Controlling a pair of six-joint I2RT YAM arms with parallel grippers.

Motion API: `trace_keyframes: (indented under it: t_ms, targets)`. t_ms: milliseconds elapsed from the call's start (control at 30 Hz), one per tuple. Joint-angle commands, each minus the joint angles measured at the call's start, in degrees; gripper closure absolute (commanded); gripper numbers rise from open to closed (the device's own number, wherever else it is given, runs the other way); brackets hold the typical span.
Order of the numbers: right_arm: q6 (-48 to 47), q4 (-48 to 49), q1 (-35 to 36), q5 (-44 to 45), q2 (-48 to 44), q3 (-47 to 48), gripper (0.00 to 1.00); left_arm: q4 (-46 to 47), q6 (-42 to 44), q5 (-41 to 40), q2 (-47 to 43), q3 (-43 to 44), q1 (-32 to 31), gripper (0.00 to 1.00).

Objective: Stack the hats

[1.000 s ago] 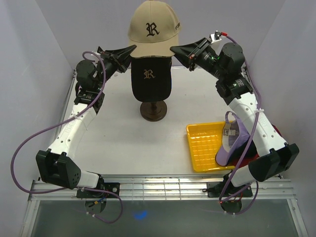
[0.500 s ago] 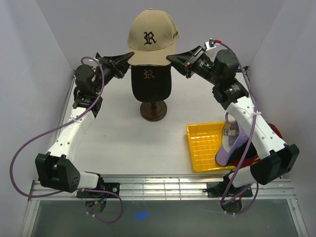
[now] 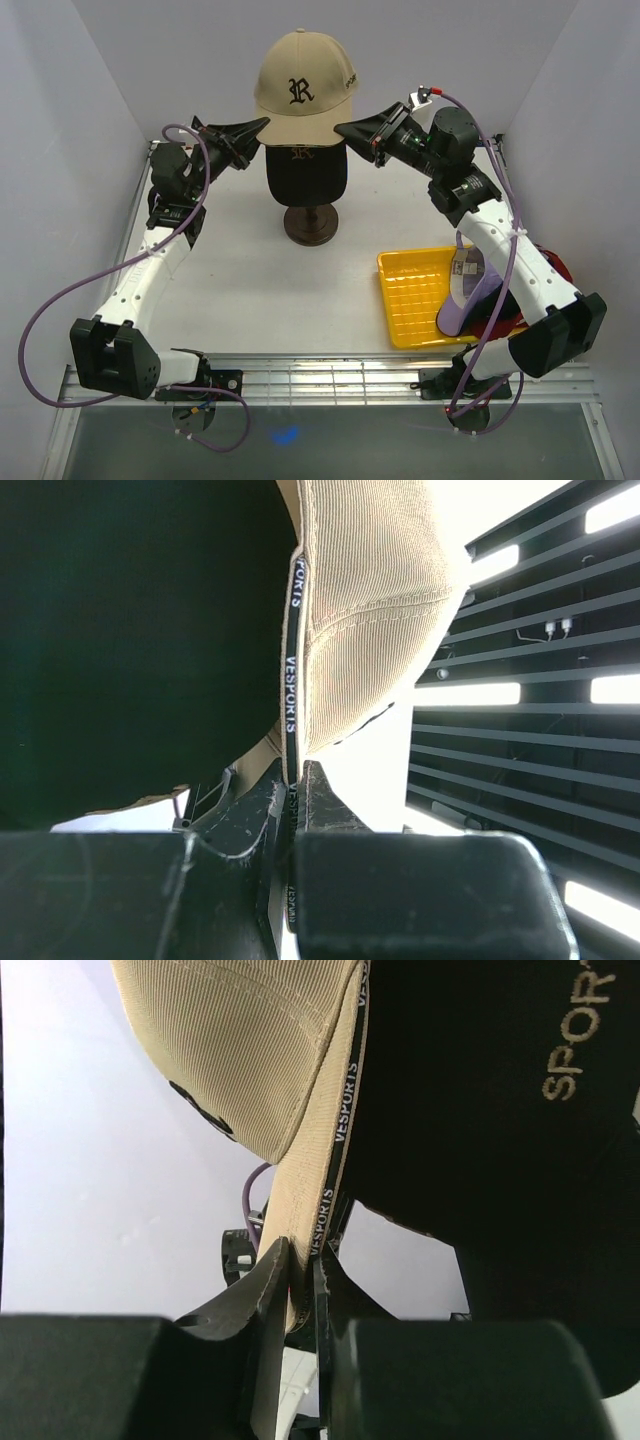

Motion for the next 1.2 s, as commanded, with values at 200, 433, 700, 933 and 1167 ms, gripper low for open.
trace_keyframes:
  t_ms: [200, 433, 700, 933, 1167]
  targets:
    - [-3.94, 1.91, 1.00, -2.17, -2.09, -2.83, 0.92, 2.84, 2.34, 4.47, -4.60, -2.91, -0.53, 1.00]
    - [-4.20, 1.91, 0.82, -2.08, -2.44, -4.58, 0.92, 3.02, 2.96, 4.82, -6.19, -5.99, -0.44, 1.00]
    - [-4.56, 3.05, 0.73, -1.29, -4.72, -9.51, 0.92, 3.28, 3.92, 5.70, -6.72, -8.27, -0.44, 1.00]
    - [-4.73, 3.58, 0.12, -1.20, -5.43, -12.23, 0.92, 3.72, 4.36, 6.14, -7.95, -11.61, -0.44, 1.00]
    - [-4.47, 4.90, -0.59, -1.03, -7.09, -16.71, 0.92, 3.81, 5.15, 6.84, -8.12, -13.46, -0.44, 1.00]
